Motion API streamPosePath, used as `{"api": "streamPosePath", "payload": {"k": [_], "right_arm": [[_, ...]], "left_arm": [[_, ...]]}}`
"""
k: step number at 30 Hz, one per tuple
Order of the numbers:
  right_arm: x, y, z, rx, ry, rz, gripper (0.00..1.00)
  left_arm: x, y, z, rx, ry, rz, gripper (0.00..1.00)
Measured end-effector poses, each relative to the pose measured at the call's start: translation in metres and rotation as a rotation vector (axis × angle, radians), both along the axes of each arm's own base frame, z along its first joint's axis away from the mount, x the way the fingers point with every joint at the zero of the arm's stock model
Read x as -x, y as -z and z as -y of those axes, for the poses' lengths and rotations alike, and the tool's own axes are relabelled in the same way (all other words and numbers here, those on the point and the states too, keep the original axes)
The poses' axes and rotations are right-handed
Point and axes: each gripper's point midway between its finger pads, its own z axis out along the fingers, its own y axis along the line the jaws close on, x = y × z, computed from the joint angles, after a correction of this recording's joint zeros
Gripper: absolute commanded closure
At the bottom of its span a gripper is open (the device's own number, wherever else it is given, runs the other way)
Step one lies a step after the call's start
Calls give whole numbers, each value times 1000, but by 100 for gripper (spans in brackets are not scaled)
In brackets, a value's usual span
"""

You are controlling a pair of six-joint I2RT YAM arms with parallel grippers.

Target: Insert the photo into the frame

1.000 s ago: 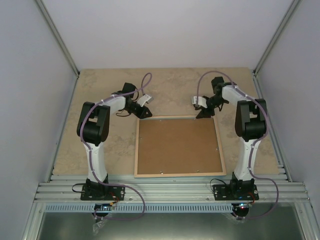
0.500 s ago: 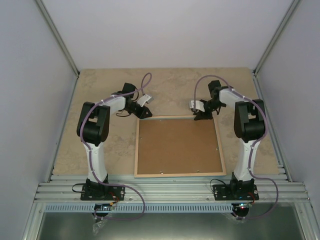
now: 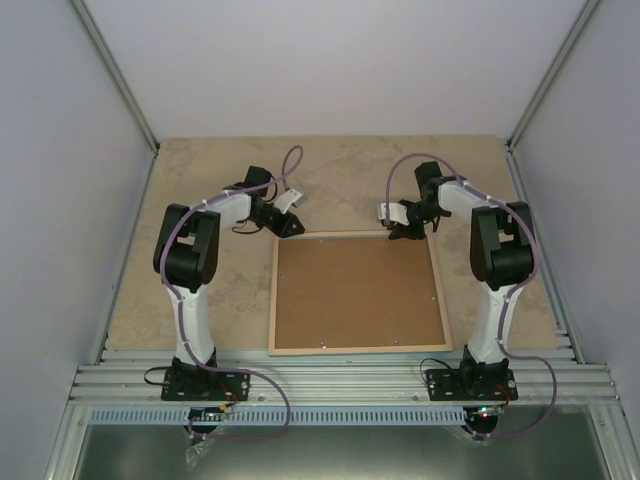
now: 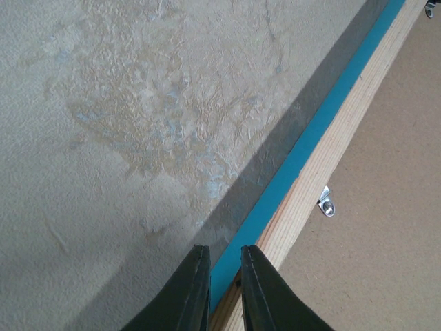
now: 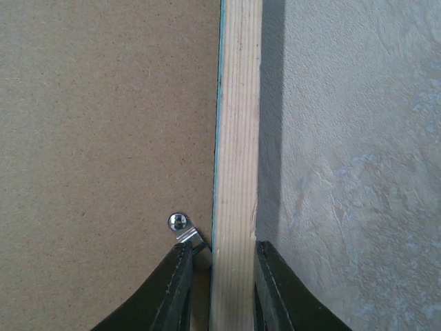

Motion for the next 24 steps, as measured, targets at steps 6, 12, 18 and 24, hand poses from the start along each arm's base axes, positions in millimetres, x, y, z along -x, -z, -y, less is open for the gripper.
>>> {"api": "streamPosePath", "payload": {"k": [6,12,18,24], "right_arm": [[1,0,-1,18,-1,36,74],[1,1,-1,21,-6,11,79],[-2,0,-1,31,1,-7,98],[-2,0,-2,54,13,2,90]], "left_arm": [[0,0,0,1,-2,-2,85],[0,0,0,0,-3,-2,84],[0,0,0,-1,-6,-4,85],[0,0,0,-2,-7,-3,84]]}}
